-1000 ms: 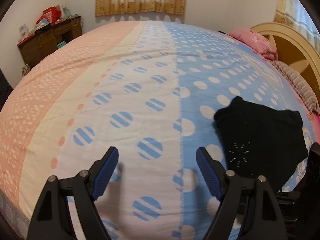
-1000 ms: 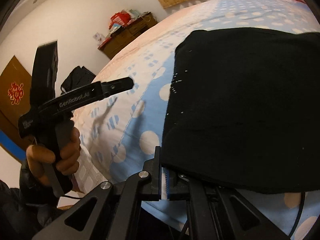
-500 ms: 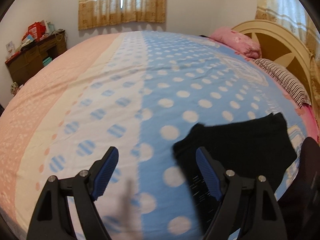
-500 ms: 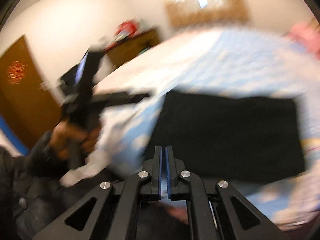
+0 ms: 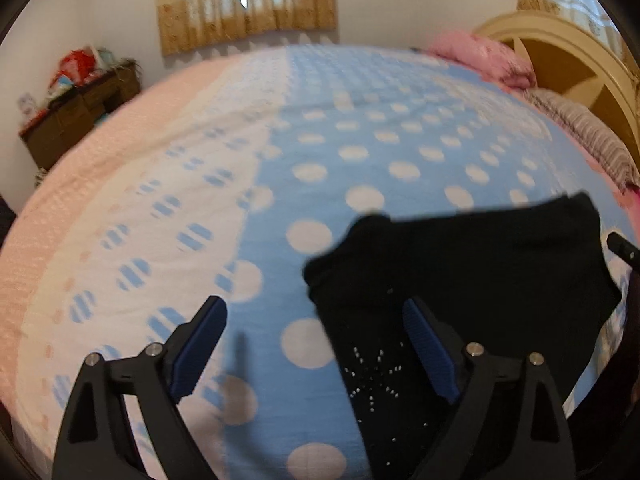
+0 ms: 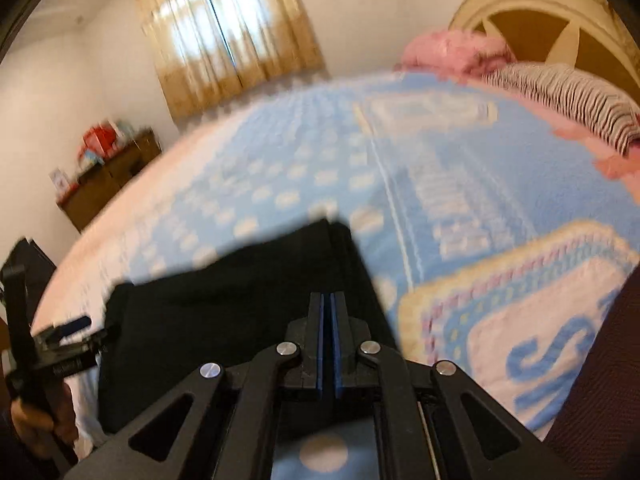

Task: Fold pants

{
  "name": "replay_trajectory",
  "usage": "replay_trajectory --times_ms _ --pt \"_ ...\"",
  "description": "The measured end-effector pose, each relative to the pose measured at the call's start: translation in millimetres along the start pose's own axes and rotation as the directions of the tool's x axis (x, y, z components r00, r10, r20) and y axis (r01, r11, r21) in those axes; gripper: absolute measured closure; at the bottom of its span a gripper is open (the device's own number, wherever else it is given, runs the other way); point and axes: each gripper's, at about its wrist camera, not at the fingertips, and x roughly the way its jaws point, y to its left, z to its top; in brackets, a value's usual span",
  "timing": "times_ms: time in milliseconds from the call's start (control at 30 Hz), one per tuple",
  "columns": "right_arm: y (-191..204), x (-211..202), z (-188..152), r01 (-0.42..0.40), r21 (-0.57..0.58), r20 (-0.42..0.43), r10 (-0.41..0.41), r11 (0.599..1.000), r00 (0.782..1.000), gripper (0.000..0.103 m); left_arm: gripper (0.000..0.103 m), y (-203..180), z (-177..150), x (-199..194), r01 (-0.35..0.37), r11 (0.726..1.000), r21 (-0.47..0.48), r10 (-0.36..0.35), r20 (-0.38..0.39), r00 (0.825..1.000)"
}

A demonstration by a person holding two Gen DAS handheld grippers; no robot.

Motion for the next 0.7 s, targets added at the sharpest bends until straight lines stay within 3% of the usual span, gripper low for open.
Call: replay_trajectory --times_ms 67,133,367,500,600,700 --pt "3.5 9.4 11.3 -0.021 -0.048 -0.028 0.020 0.999 0.999 0.099 0.008 -4.5 3.2 -4.8 -0.003 1.000 0.005 0.003 0.026 1.000" --pt "9.2 31.6 14.6 0.015 -0.076 -0.082 -0.021 0.997 0.996 0.099 0.007 -13.3 4.2 4.2 -0.016 0.999 0.032 0.016 -0.007 1.000" --pt "0.0 72.4 30.1 -0.050 0.052 -0.085 0.054 0.997 0.995 0.099 0.000 -13.3 5.7 24.9 -0.044 0.999 0.004 0.044 -0.076 0.996" --pt "-2.0 68.5 28.4 -0.087 0.078 -0.091 0.094 0.993 0.991 0.099 0.000 -13.0 4.4 23.5 -0.041 0.999 -0.006 0.040 -0.084 0.996" --pt "-2.5 49.9 22.2 -0.111 0.107 -0.035 0.115 0.988 0.993 0.099 0.000 -12.6 4.3 22.1 -0.038 0.999 -0.008 0.037 -0.089 0.995" --pt "4.5 25.0 12.8 -0.103 0.057 0.024 0.102 0.993 0.995 0.099 0.000 -11.7 4.5 20.3 -0.032 0.999 -0.010 0.031 -0.098 0.995"
